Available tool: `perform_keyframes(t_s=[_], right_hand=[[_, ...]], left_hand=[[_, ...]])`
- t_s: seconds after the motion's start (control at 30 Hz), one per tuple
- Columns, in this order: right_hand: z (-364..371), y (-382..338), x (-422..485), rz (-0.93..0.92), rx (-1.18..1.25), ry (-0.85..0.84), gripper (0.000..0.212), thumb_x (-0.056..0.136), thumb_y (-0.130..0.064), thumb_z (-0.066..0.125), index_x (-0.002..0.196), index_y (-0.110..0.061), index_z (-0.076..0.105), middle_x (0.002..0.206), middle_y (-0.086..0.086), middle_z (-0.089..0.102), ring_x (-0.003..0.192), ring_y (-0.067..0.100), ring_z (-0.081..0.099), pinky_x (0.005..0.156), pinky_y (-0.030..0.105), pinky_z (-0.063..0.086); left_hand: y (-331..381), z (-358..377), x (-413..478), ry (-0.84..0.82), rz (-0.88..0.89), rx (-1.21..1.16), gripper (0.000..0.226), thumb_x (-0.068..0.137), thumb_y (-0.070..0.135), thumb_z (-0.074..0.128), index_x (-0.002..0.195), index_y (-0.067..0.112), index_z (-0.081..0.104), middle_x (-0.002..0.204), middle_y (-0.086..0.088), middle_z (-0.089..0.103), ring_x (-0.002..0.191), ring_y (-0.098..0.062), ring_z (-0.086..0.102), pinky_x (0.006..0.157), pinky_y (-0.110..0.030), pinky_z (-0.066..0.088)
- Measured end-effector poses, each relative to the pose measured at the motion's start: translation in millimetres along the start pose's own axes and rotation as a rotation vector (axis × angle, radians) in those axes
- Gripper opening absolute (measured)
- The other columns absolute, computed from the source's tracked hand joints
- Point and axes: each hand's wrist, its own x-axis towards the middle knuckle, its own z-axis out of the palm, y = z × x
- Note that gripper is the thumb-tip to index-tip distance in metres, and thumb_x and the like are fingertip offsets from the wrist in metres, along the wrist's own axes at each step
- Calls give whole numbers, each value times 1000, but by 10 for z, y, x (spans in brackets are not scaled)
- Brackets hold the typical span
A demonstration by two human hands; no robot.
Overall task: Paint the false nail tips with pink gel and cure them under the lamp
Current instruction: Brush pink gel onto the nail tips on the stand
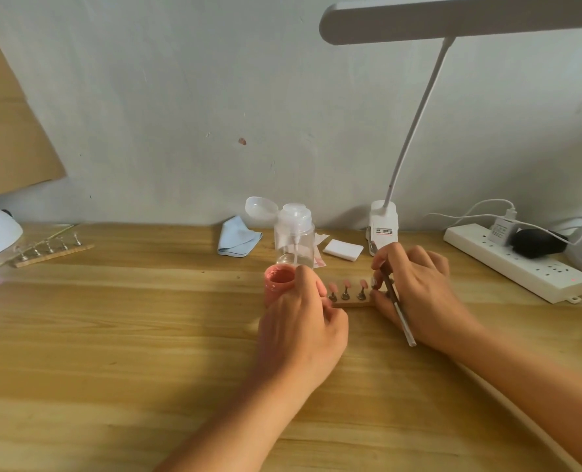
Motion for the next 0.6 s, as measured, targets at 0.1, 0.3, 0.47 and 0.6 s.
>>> perform_keyframes(t_s=[0.1,0.3,0.47,0.6], right_hand=[[12,-28,-26,-5,-10,45,38,79,-9,74,109,-12,51,85,-10,63,94,14,48,89,31,24],[-10,-104,-100,76,42,213,40,78,-5,76,107,-7,48,89,-9,57,94,23,51,84,38,36],[-153,-317,-247,103,209,259,43,81,-10,74,108,-13,40,92,-18,51,98,17,55,85,45,45],[-202,-481,-370,113,262,209,43,80,-14,77,106,-11,43,90,-13,59,97,20,61,86,49,47]], left_hand=[[8,-2,0,-2,0,13,25,81,25,58,91,29,36,78,11,60,70,-10,46,53,-27,28],[-29,12,5,-40,21,30,24,83,27,60,92,31,38,83,12,61,73,-9,45,59,-29,33],[-44,54,29,-214,134,-214,22,88,21,64,105,33,60,100,19,68,92,2,61,78,-23,52],[-31,61,38,-336,182,-441,31,90,9,63,114,28,70,104,19,72,98,4,66,80,-12,49]])
